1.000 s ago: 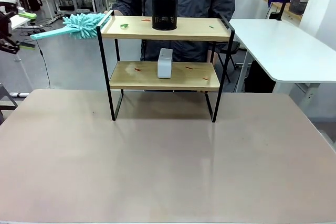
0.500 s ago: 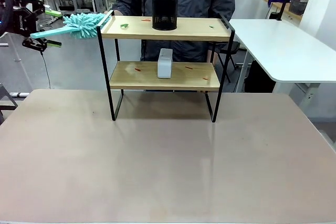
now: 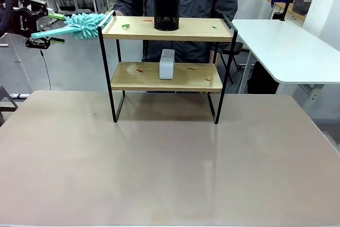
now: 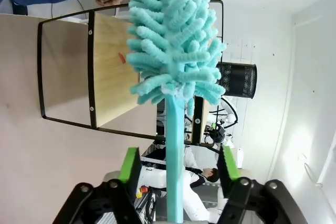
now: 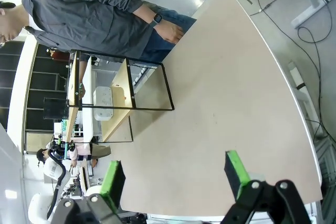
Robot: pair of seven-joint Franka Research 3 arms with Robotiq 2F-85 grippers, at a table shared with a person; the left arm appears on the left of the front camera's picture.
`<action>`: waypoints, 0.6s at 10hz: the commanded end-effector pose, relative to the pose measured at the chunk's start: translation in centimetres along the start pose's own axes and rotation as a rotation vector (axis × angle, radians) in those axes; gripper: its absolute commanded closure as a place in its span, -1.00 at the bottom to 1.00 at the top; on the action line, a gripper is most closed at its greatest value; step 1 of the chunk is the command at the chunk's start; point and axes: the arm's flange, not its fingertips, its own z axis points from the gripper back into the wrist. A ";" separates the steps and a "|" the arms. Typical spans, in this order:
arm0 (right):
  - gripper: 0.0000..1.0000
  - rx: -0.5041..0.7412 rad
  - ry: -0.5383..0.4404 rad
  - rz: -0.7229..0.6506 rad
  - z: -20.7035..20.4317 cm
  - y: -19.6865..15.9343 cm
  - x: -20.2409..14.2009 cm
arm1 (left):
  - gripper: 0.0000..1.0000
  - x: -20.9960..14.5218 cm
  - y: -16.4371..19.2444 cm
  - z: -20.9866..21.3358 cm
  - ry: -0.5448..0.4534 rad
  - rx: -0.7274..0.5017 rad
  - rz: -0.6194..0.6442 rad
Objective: Clean the shelf.
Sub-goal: Pick up the Duster from the human.
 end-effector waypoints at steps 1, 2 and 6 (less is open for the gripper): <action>-1.00 0.016 -0.008 0.024 -0.1 0.1 -0.1 | 0.29 -0.6 0.0 -0.8 0.004 -0.026 0.002; -1.00 0.016 -0.008 0.024 -0.1 0.1 -0.1 | 1.00 -0.7 0.0 -0.9 0.006 -0.029 -0.002; -1.00 0.016 -0.008 0.024 -0.1 0.1 -0.1 | 1.00 -0.9 -0.2 -0.6 0.001 -0.036 -0.022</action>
